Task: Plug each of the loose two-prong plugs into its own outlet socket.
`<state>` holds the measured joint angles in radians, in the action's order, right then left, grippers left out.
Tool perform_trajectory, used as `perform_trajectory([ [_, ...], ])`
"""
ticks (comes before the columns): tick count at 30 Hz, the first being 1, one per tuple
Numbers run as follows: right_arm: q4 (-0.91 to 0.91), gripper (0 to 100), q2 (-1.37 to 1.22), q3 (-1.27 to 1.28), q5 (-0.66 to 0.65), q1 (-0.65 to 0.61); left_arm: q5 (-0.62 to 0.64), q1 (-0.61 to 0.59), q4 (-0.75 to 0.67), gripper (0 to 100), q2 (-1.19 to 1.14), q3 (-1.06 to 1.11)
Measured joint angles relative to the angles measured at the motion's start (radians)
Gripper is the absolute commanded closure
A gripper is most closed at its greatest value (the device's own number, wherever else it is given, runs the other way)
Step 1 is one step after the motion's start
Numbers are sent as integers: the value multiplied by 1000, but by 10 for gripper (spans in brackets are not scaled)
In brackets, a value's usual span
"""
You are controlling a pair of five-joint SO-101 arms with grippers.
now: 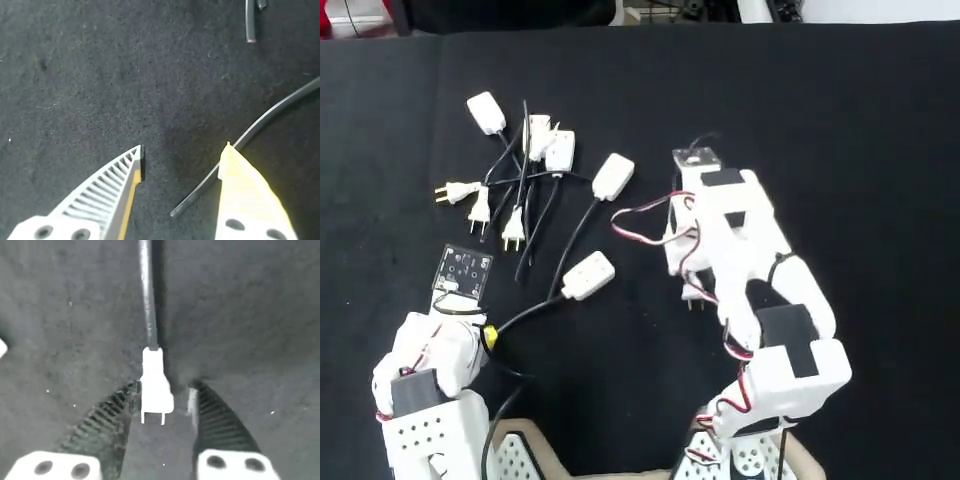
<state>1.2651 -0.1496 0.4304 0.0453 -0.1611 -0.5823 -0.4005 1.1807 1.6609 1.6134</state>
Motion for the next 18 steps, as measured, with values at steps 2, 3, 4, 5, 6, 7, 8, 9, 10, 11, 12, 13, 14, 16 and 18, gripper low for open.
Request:
perform_trajectory([
  [2,2,865,0,2,-3,6,0,0,0,752,0,0],
  [3,2,865,0,2,-6,6,0,0,0,752,0,0],
  [4,2,865,0,2,-6,3,0,0,0,752,0,0],
  [5,2,865,0,2,-6,5,0,0,0,752,0,0],
  [6,2,865,0,2,-6,11,0,0,0,752,0,0],
  [7,2,865,0,2,-6,17,0,0,0,752,0,0],
  [8,2,865,0,2,-6,18,0,0,0,752,0,0],
  [9,2,866,0,2,-6,18,0,0,0,752,0,0],
  [10,2,867,0,2,-6,20,0,0,0,752,0,0],
  [11,0,867,0,5,-6,21,0,0,0,752,0,0],
  [12,-3,868,0,14,-6,23,0,0,0,752,0,0],
  [13,-14,868,0,23,-6,23,0,0,0,752,0,0],
  [14,-26,868,0,34,-6,21,0,0,0,752,0,0],
  [16,-51,868,11,58,-6,20,0,0,0,752,0,0],
  [18,-75,868,21,81,-6,15,0,0,0,752,0,0],
])
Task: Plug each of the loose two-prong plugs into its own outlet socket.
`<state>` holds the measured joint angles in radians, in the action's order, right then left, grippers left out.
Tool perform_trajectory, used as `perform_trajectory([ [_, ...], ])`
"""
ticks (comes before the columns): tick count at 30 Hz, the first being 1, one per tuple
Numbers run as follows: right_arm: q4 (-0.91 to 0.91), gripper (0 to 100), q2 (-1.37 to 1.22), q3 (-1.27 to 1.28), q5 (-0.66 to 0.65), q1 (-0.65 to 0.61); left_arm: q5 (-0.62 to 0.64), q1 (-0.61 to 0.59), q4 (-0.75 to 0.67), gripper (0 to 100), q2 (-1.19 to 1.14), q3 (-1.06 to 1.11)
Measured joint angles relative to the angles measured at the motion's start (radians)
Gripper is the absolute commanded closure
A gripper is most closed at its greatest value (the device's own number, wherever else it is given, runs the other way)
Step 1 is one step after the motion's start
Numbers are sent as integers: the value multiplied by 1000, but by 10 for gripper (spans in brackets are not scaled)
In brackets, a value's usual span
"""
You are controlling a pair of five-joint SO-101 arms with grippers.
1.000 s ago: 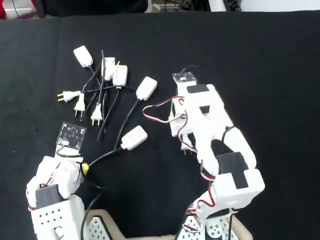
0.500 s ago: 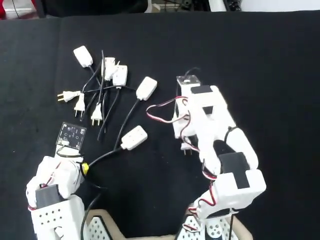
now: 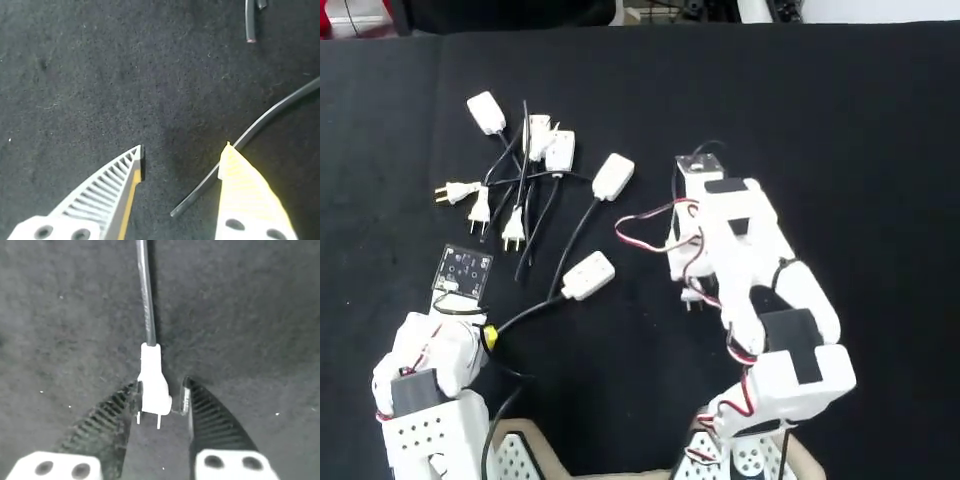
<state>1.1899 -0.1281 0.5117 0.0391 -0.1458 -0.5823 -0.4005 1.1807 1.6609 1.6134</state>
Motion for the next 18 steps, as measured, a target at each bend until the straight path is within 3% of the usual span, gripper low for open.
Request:
perform_trajectory([
  [11,-60,871,-6,48,15,-48,0,0,0,752,0,0],
  [15,-51,962,-49,17,21,-48,0,0,0,752,0,0],
  [18,-51,967,-64,0,21,-43,0,0,0,752,0,0],
])
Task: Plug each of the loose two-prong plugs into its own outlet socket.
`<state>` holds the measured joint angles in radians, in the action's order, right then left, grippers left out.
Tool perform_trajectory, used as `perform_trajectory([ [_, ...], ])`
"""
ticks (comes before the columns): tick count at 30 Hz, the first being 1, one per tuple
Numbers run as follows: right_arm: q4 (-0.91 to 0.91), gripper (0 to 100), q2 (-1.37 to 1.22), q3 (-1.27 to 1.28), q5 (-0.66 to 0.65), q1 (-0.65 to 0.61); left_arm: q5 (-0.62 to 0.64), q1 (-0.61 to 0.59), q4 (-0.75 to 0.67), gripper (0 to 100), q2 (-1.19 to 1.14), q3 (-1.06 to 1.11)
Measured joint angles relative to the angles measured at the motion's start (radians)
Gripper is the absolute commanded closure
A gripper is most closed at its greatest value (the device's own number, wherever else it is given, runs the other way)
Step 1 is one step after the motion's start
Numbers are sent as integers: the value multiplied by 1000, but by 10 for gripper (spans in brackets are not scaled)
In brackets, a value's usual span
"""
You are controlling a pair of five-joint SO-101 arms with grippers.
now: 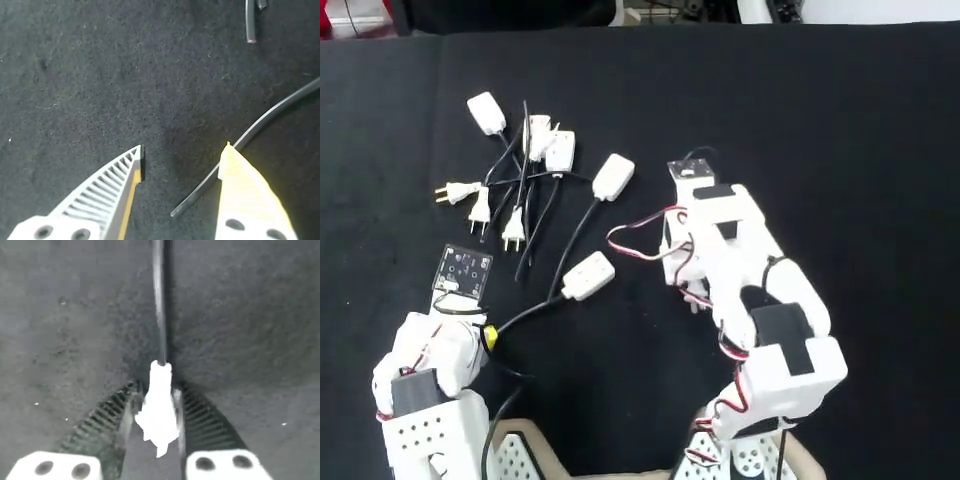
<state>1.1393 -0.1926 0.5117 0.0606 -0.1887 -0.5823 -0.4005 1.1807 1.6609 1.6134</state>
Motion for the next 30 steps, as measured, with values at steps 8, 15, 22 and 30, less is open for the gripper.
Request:
perform_trajectory([
  [8,38,949,-11,-29,-12,0,0,0,0,752,0,0],
  [15,275,860,-127,-224,-69,-43,0,0,0,752,0,0],
  [22,374,947,-347,-430,-44,-44,0,0,0,752,0,0],
  [30,405,986,-414,-509,-46,-41,0,0,0,752,0,0],
])
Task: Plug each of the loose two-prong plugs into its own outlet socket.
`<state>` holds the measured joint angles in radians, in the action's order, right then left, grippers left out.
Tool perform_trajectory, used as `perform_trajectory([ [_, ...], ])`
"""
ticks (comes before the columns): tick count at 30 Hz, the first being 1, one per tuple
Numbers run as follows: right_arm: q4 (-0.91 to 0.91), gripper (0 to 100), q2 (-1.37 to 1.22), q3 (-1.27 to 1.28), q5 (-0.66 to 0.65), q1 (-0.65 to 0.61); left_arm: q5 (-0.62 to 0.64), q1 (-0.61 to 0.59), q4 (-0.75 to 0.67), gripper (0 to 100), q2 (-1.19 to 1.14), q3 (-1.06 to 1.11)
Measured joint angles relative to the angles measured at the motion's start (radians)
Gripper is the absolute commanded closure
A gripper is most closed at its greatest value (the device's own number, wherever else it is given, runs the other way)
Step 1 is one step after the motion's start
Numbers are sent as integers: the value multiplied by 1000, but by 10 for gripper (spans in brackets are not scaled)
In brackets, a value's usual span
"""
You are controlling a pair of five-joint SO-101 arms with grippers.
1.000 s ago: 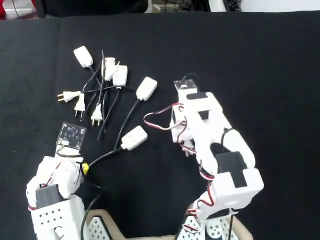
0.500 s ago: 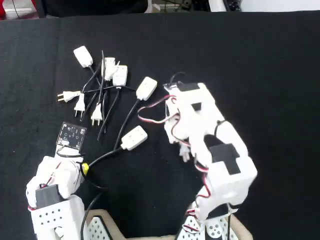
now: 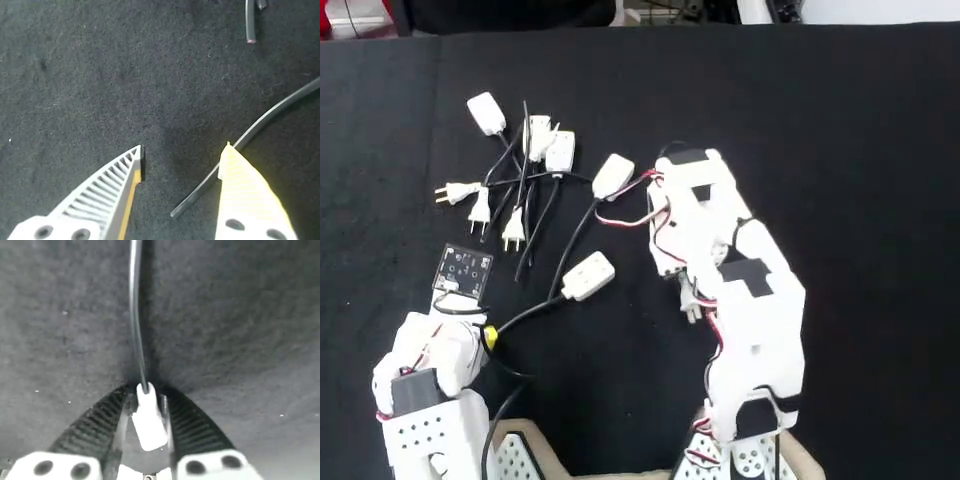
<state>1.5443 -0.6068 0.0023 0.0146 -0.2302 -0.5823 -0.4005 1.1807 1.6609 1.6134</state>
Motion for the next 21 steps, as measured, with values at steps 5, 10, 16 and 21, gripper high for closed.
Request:
perform_trajectory([
  [5,26,986,-6,-18,29,0,0,0,0,752,0,0],
  [10,157,986,-23,-107,32,-9,0,0,0,752,0,0],
  [16,173,973,-78,-126,28,-28,0,0,0,752,0,0],
  [21,172,838,-129,-153,38,-71,0,0,0,752,0,0],
])
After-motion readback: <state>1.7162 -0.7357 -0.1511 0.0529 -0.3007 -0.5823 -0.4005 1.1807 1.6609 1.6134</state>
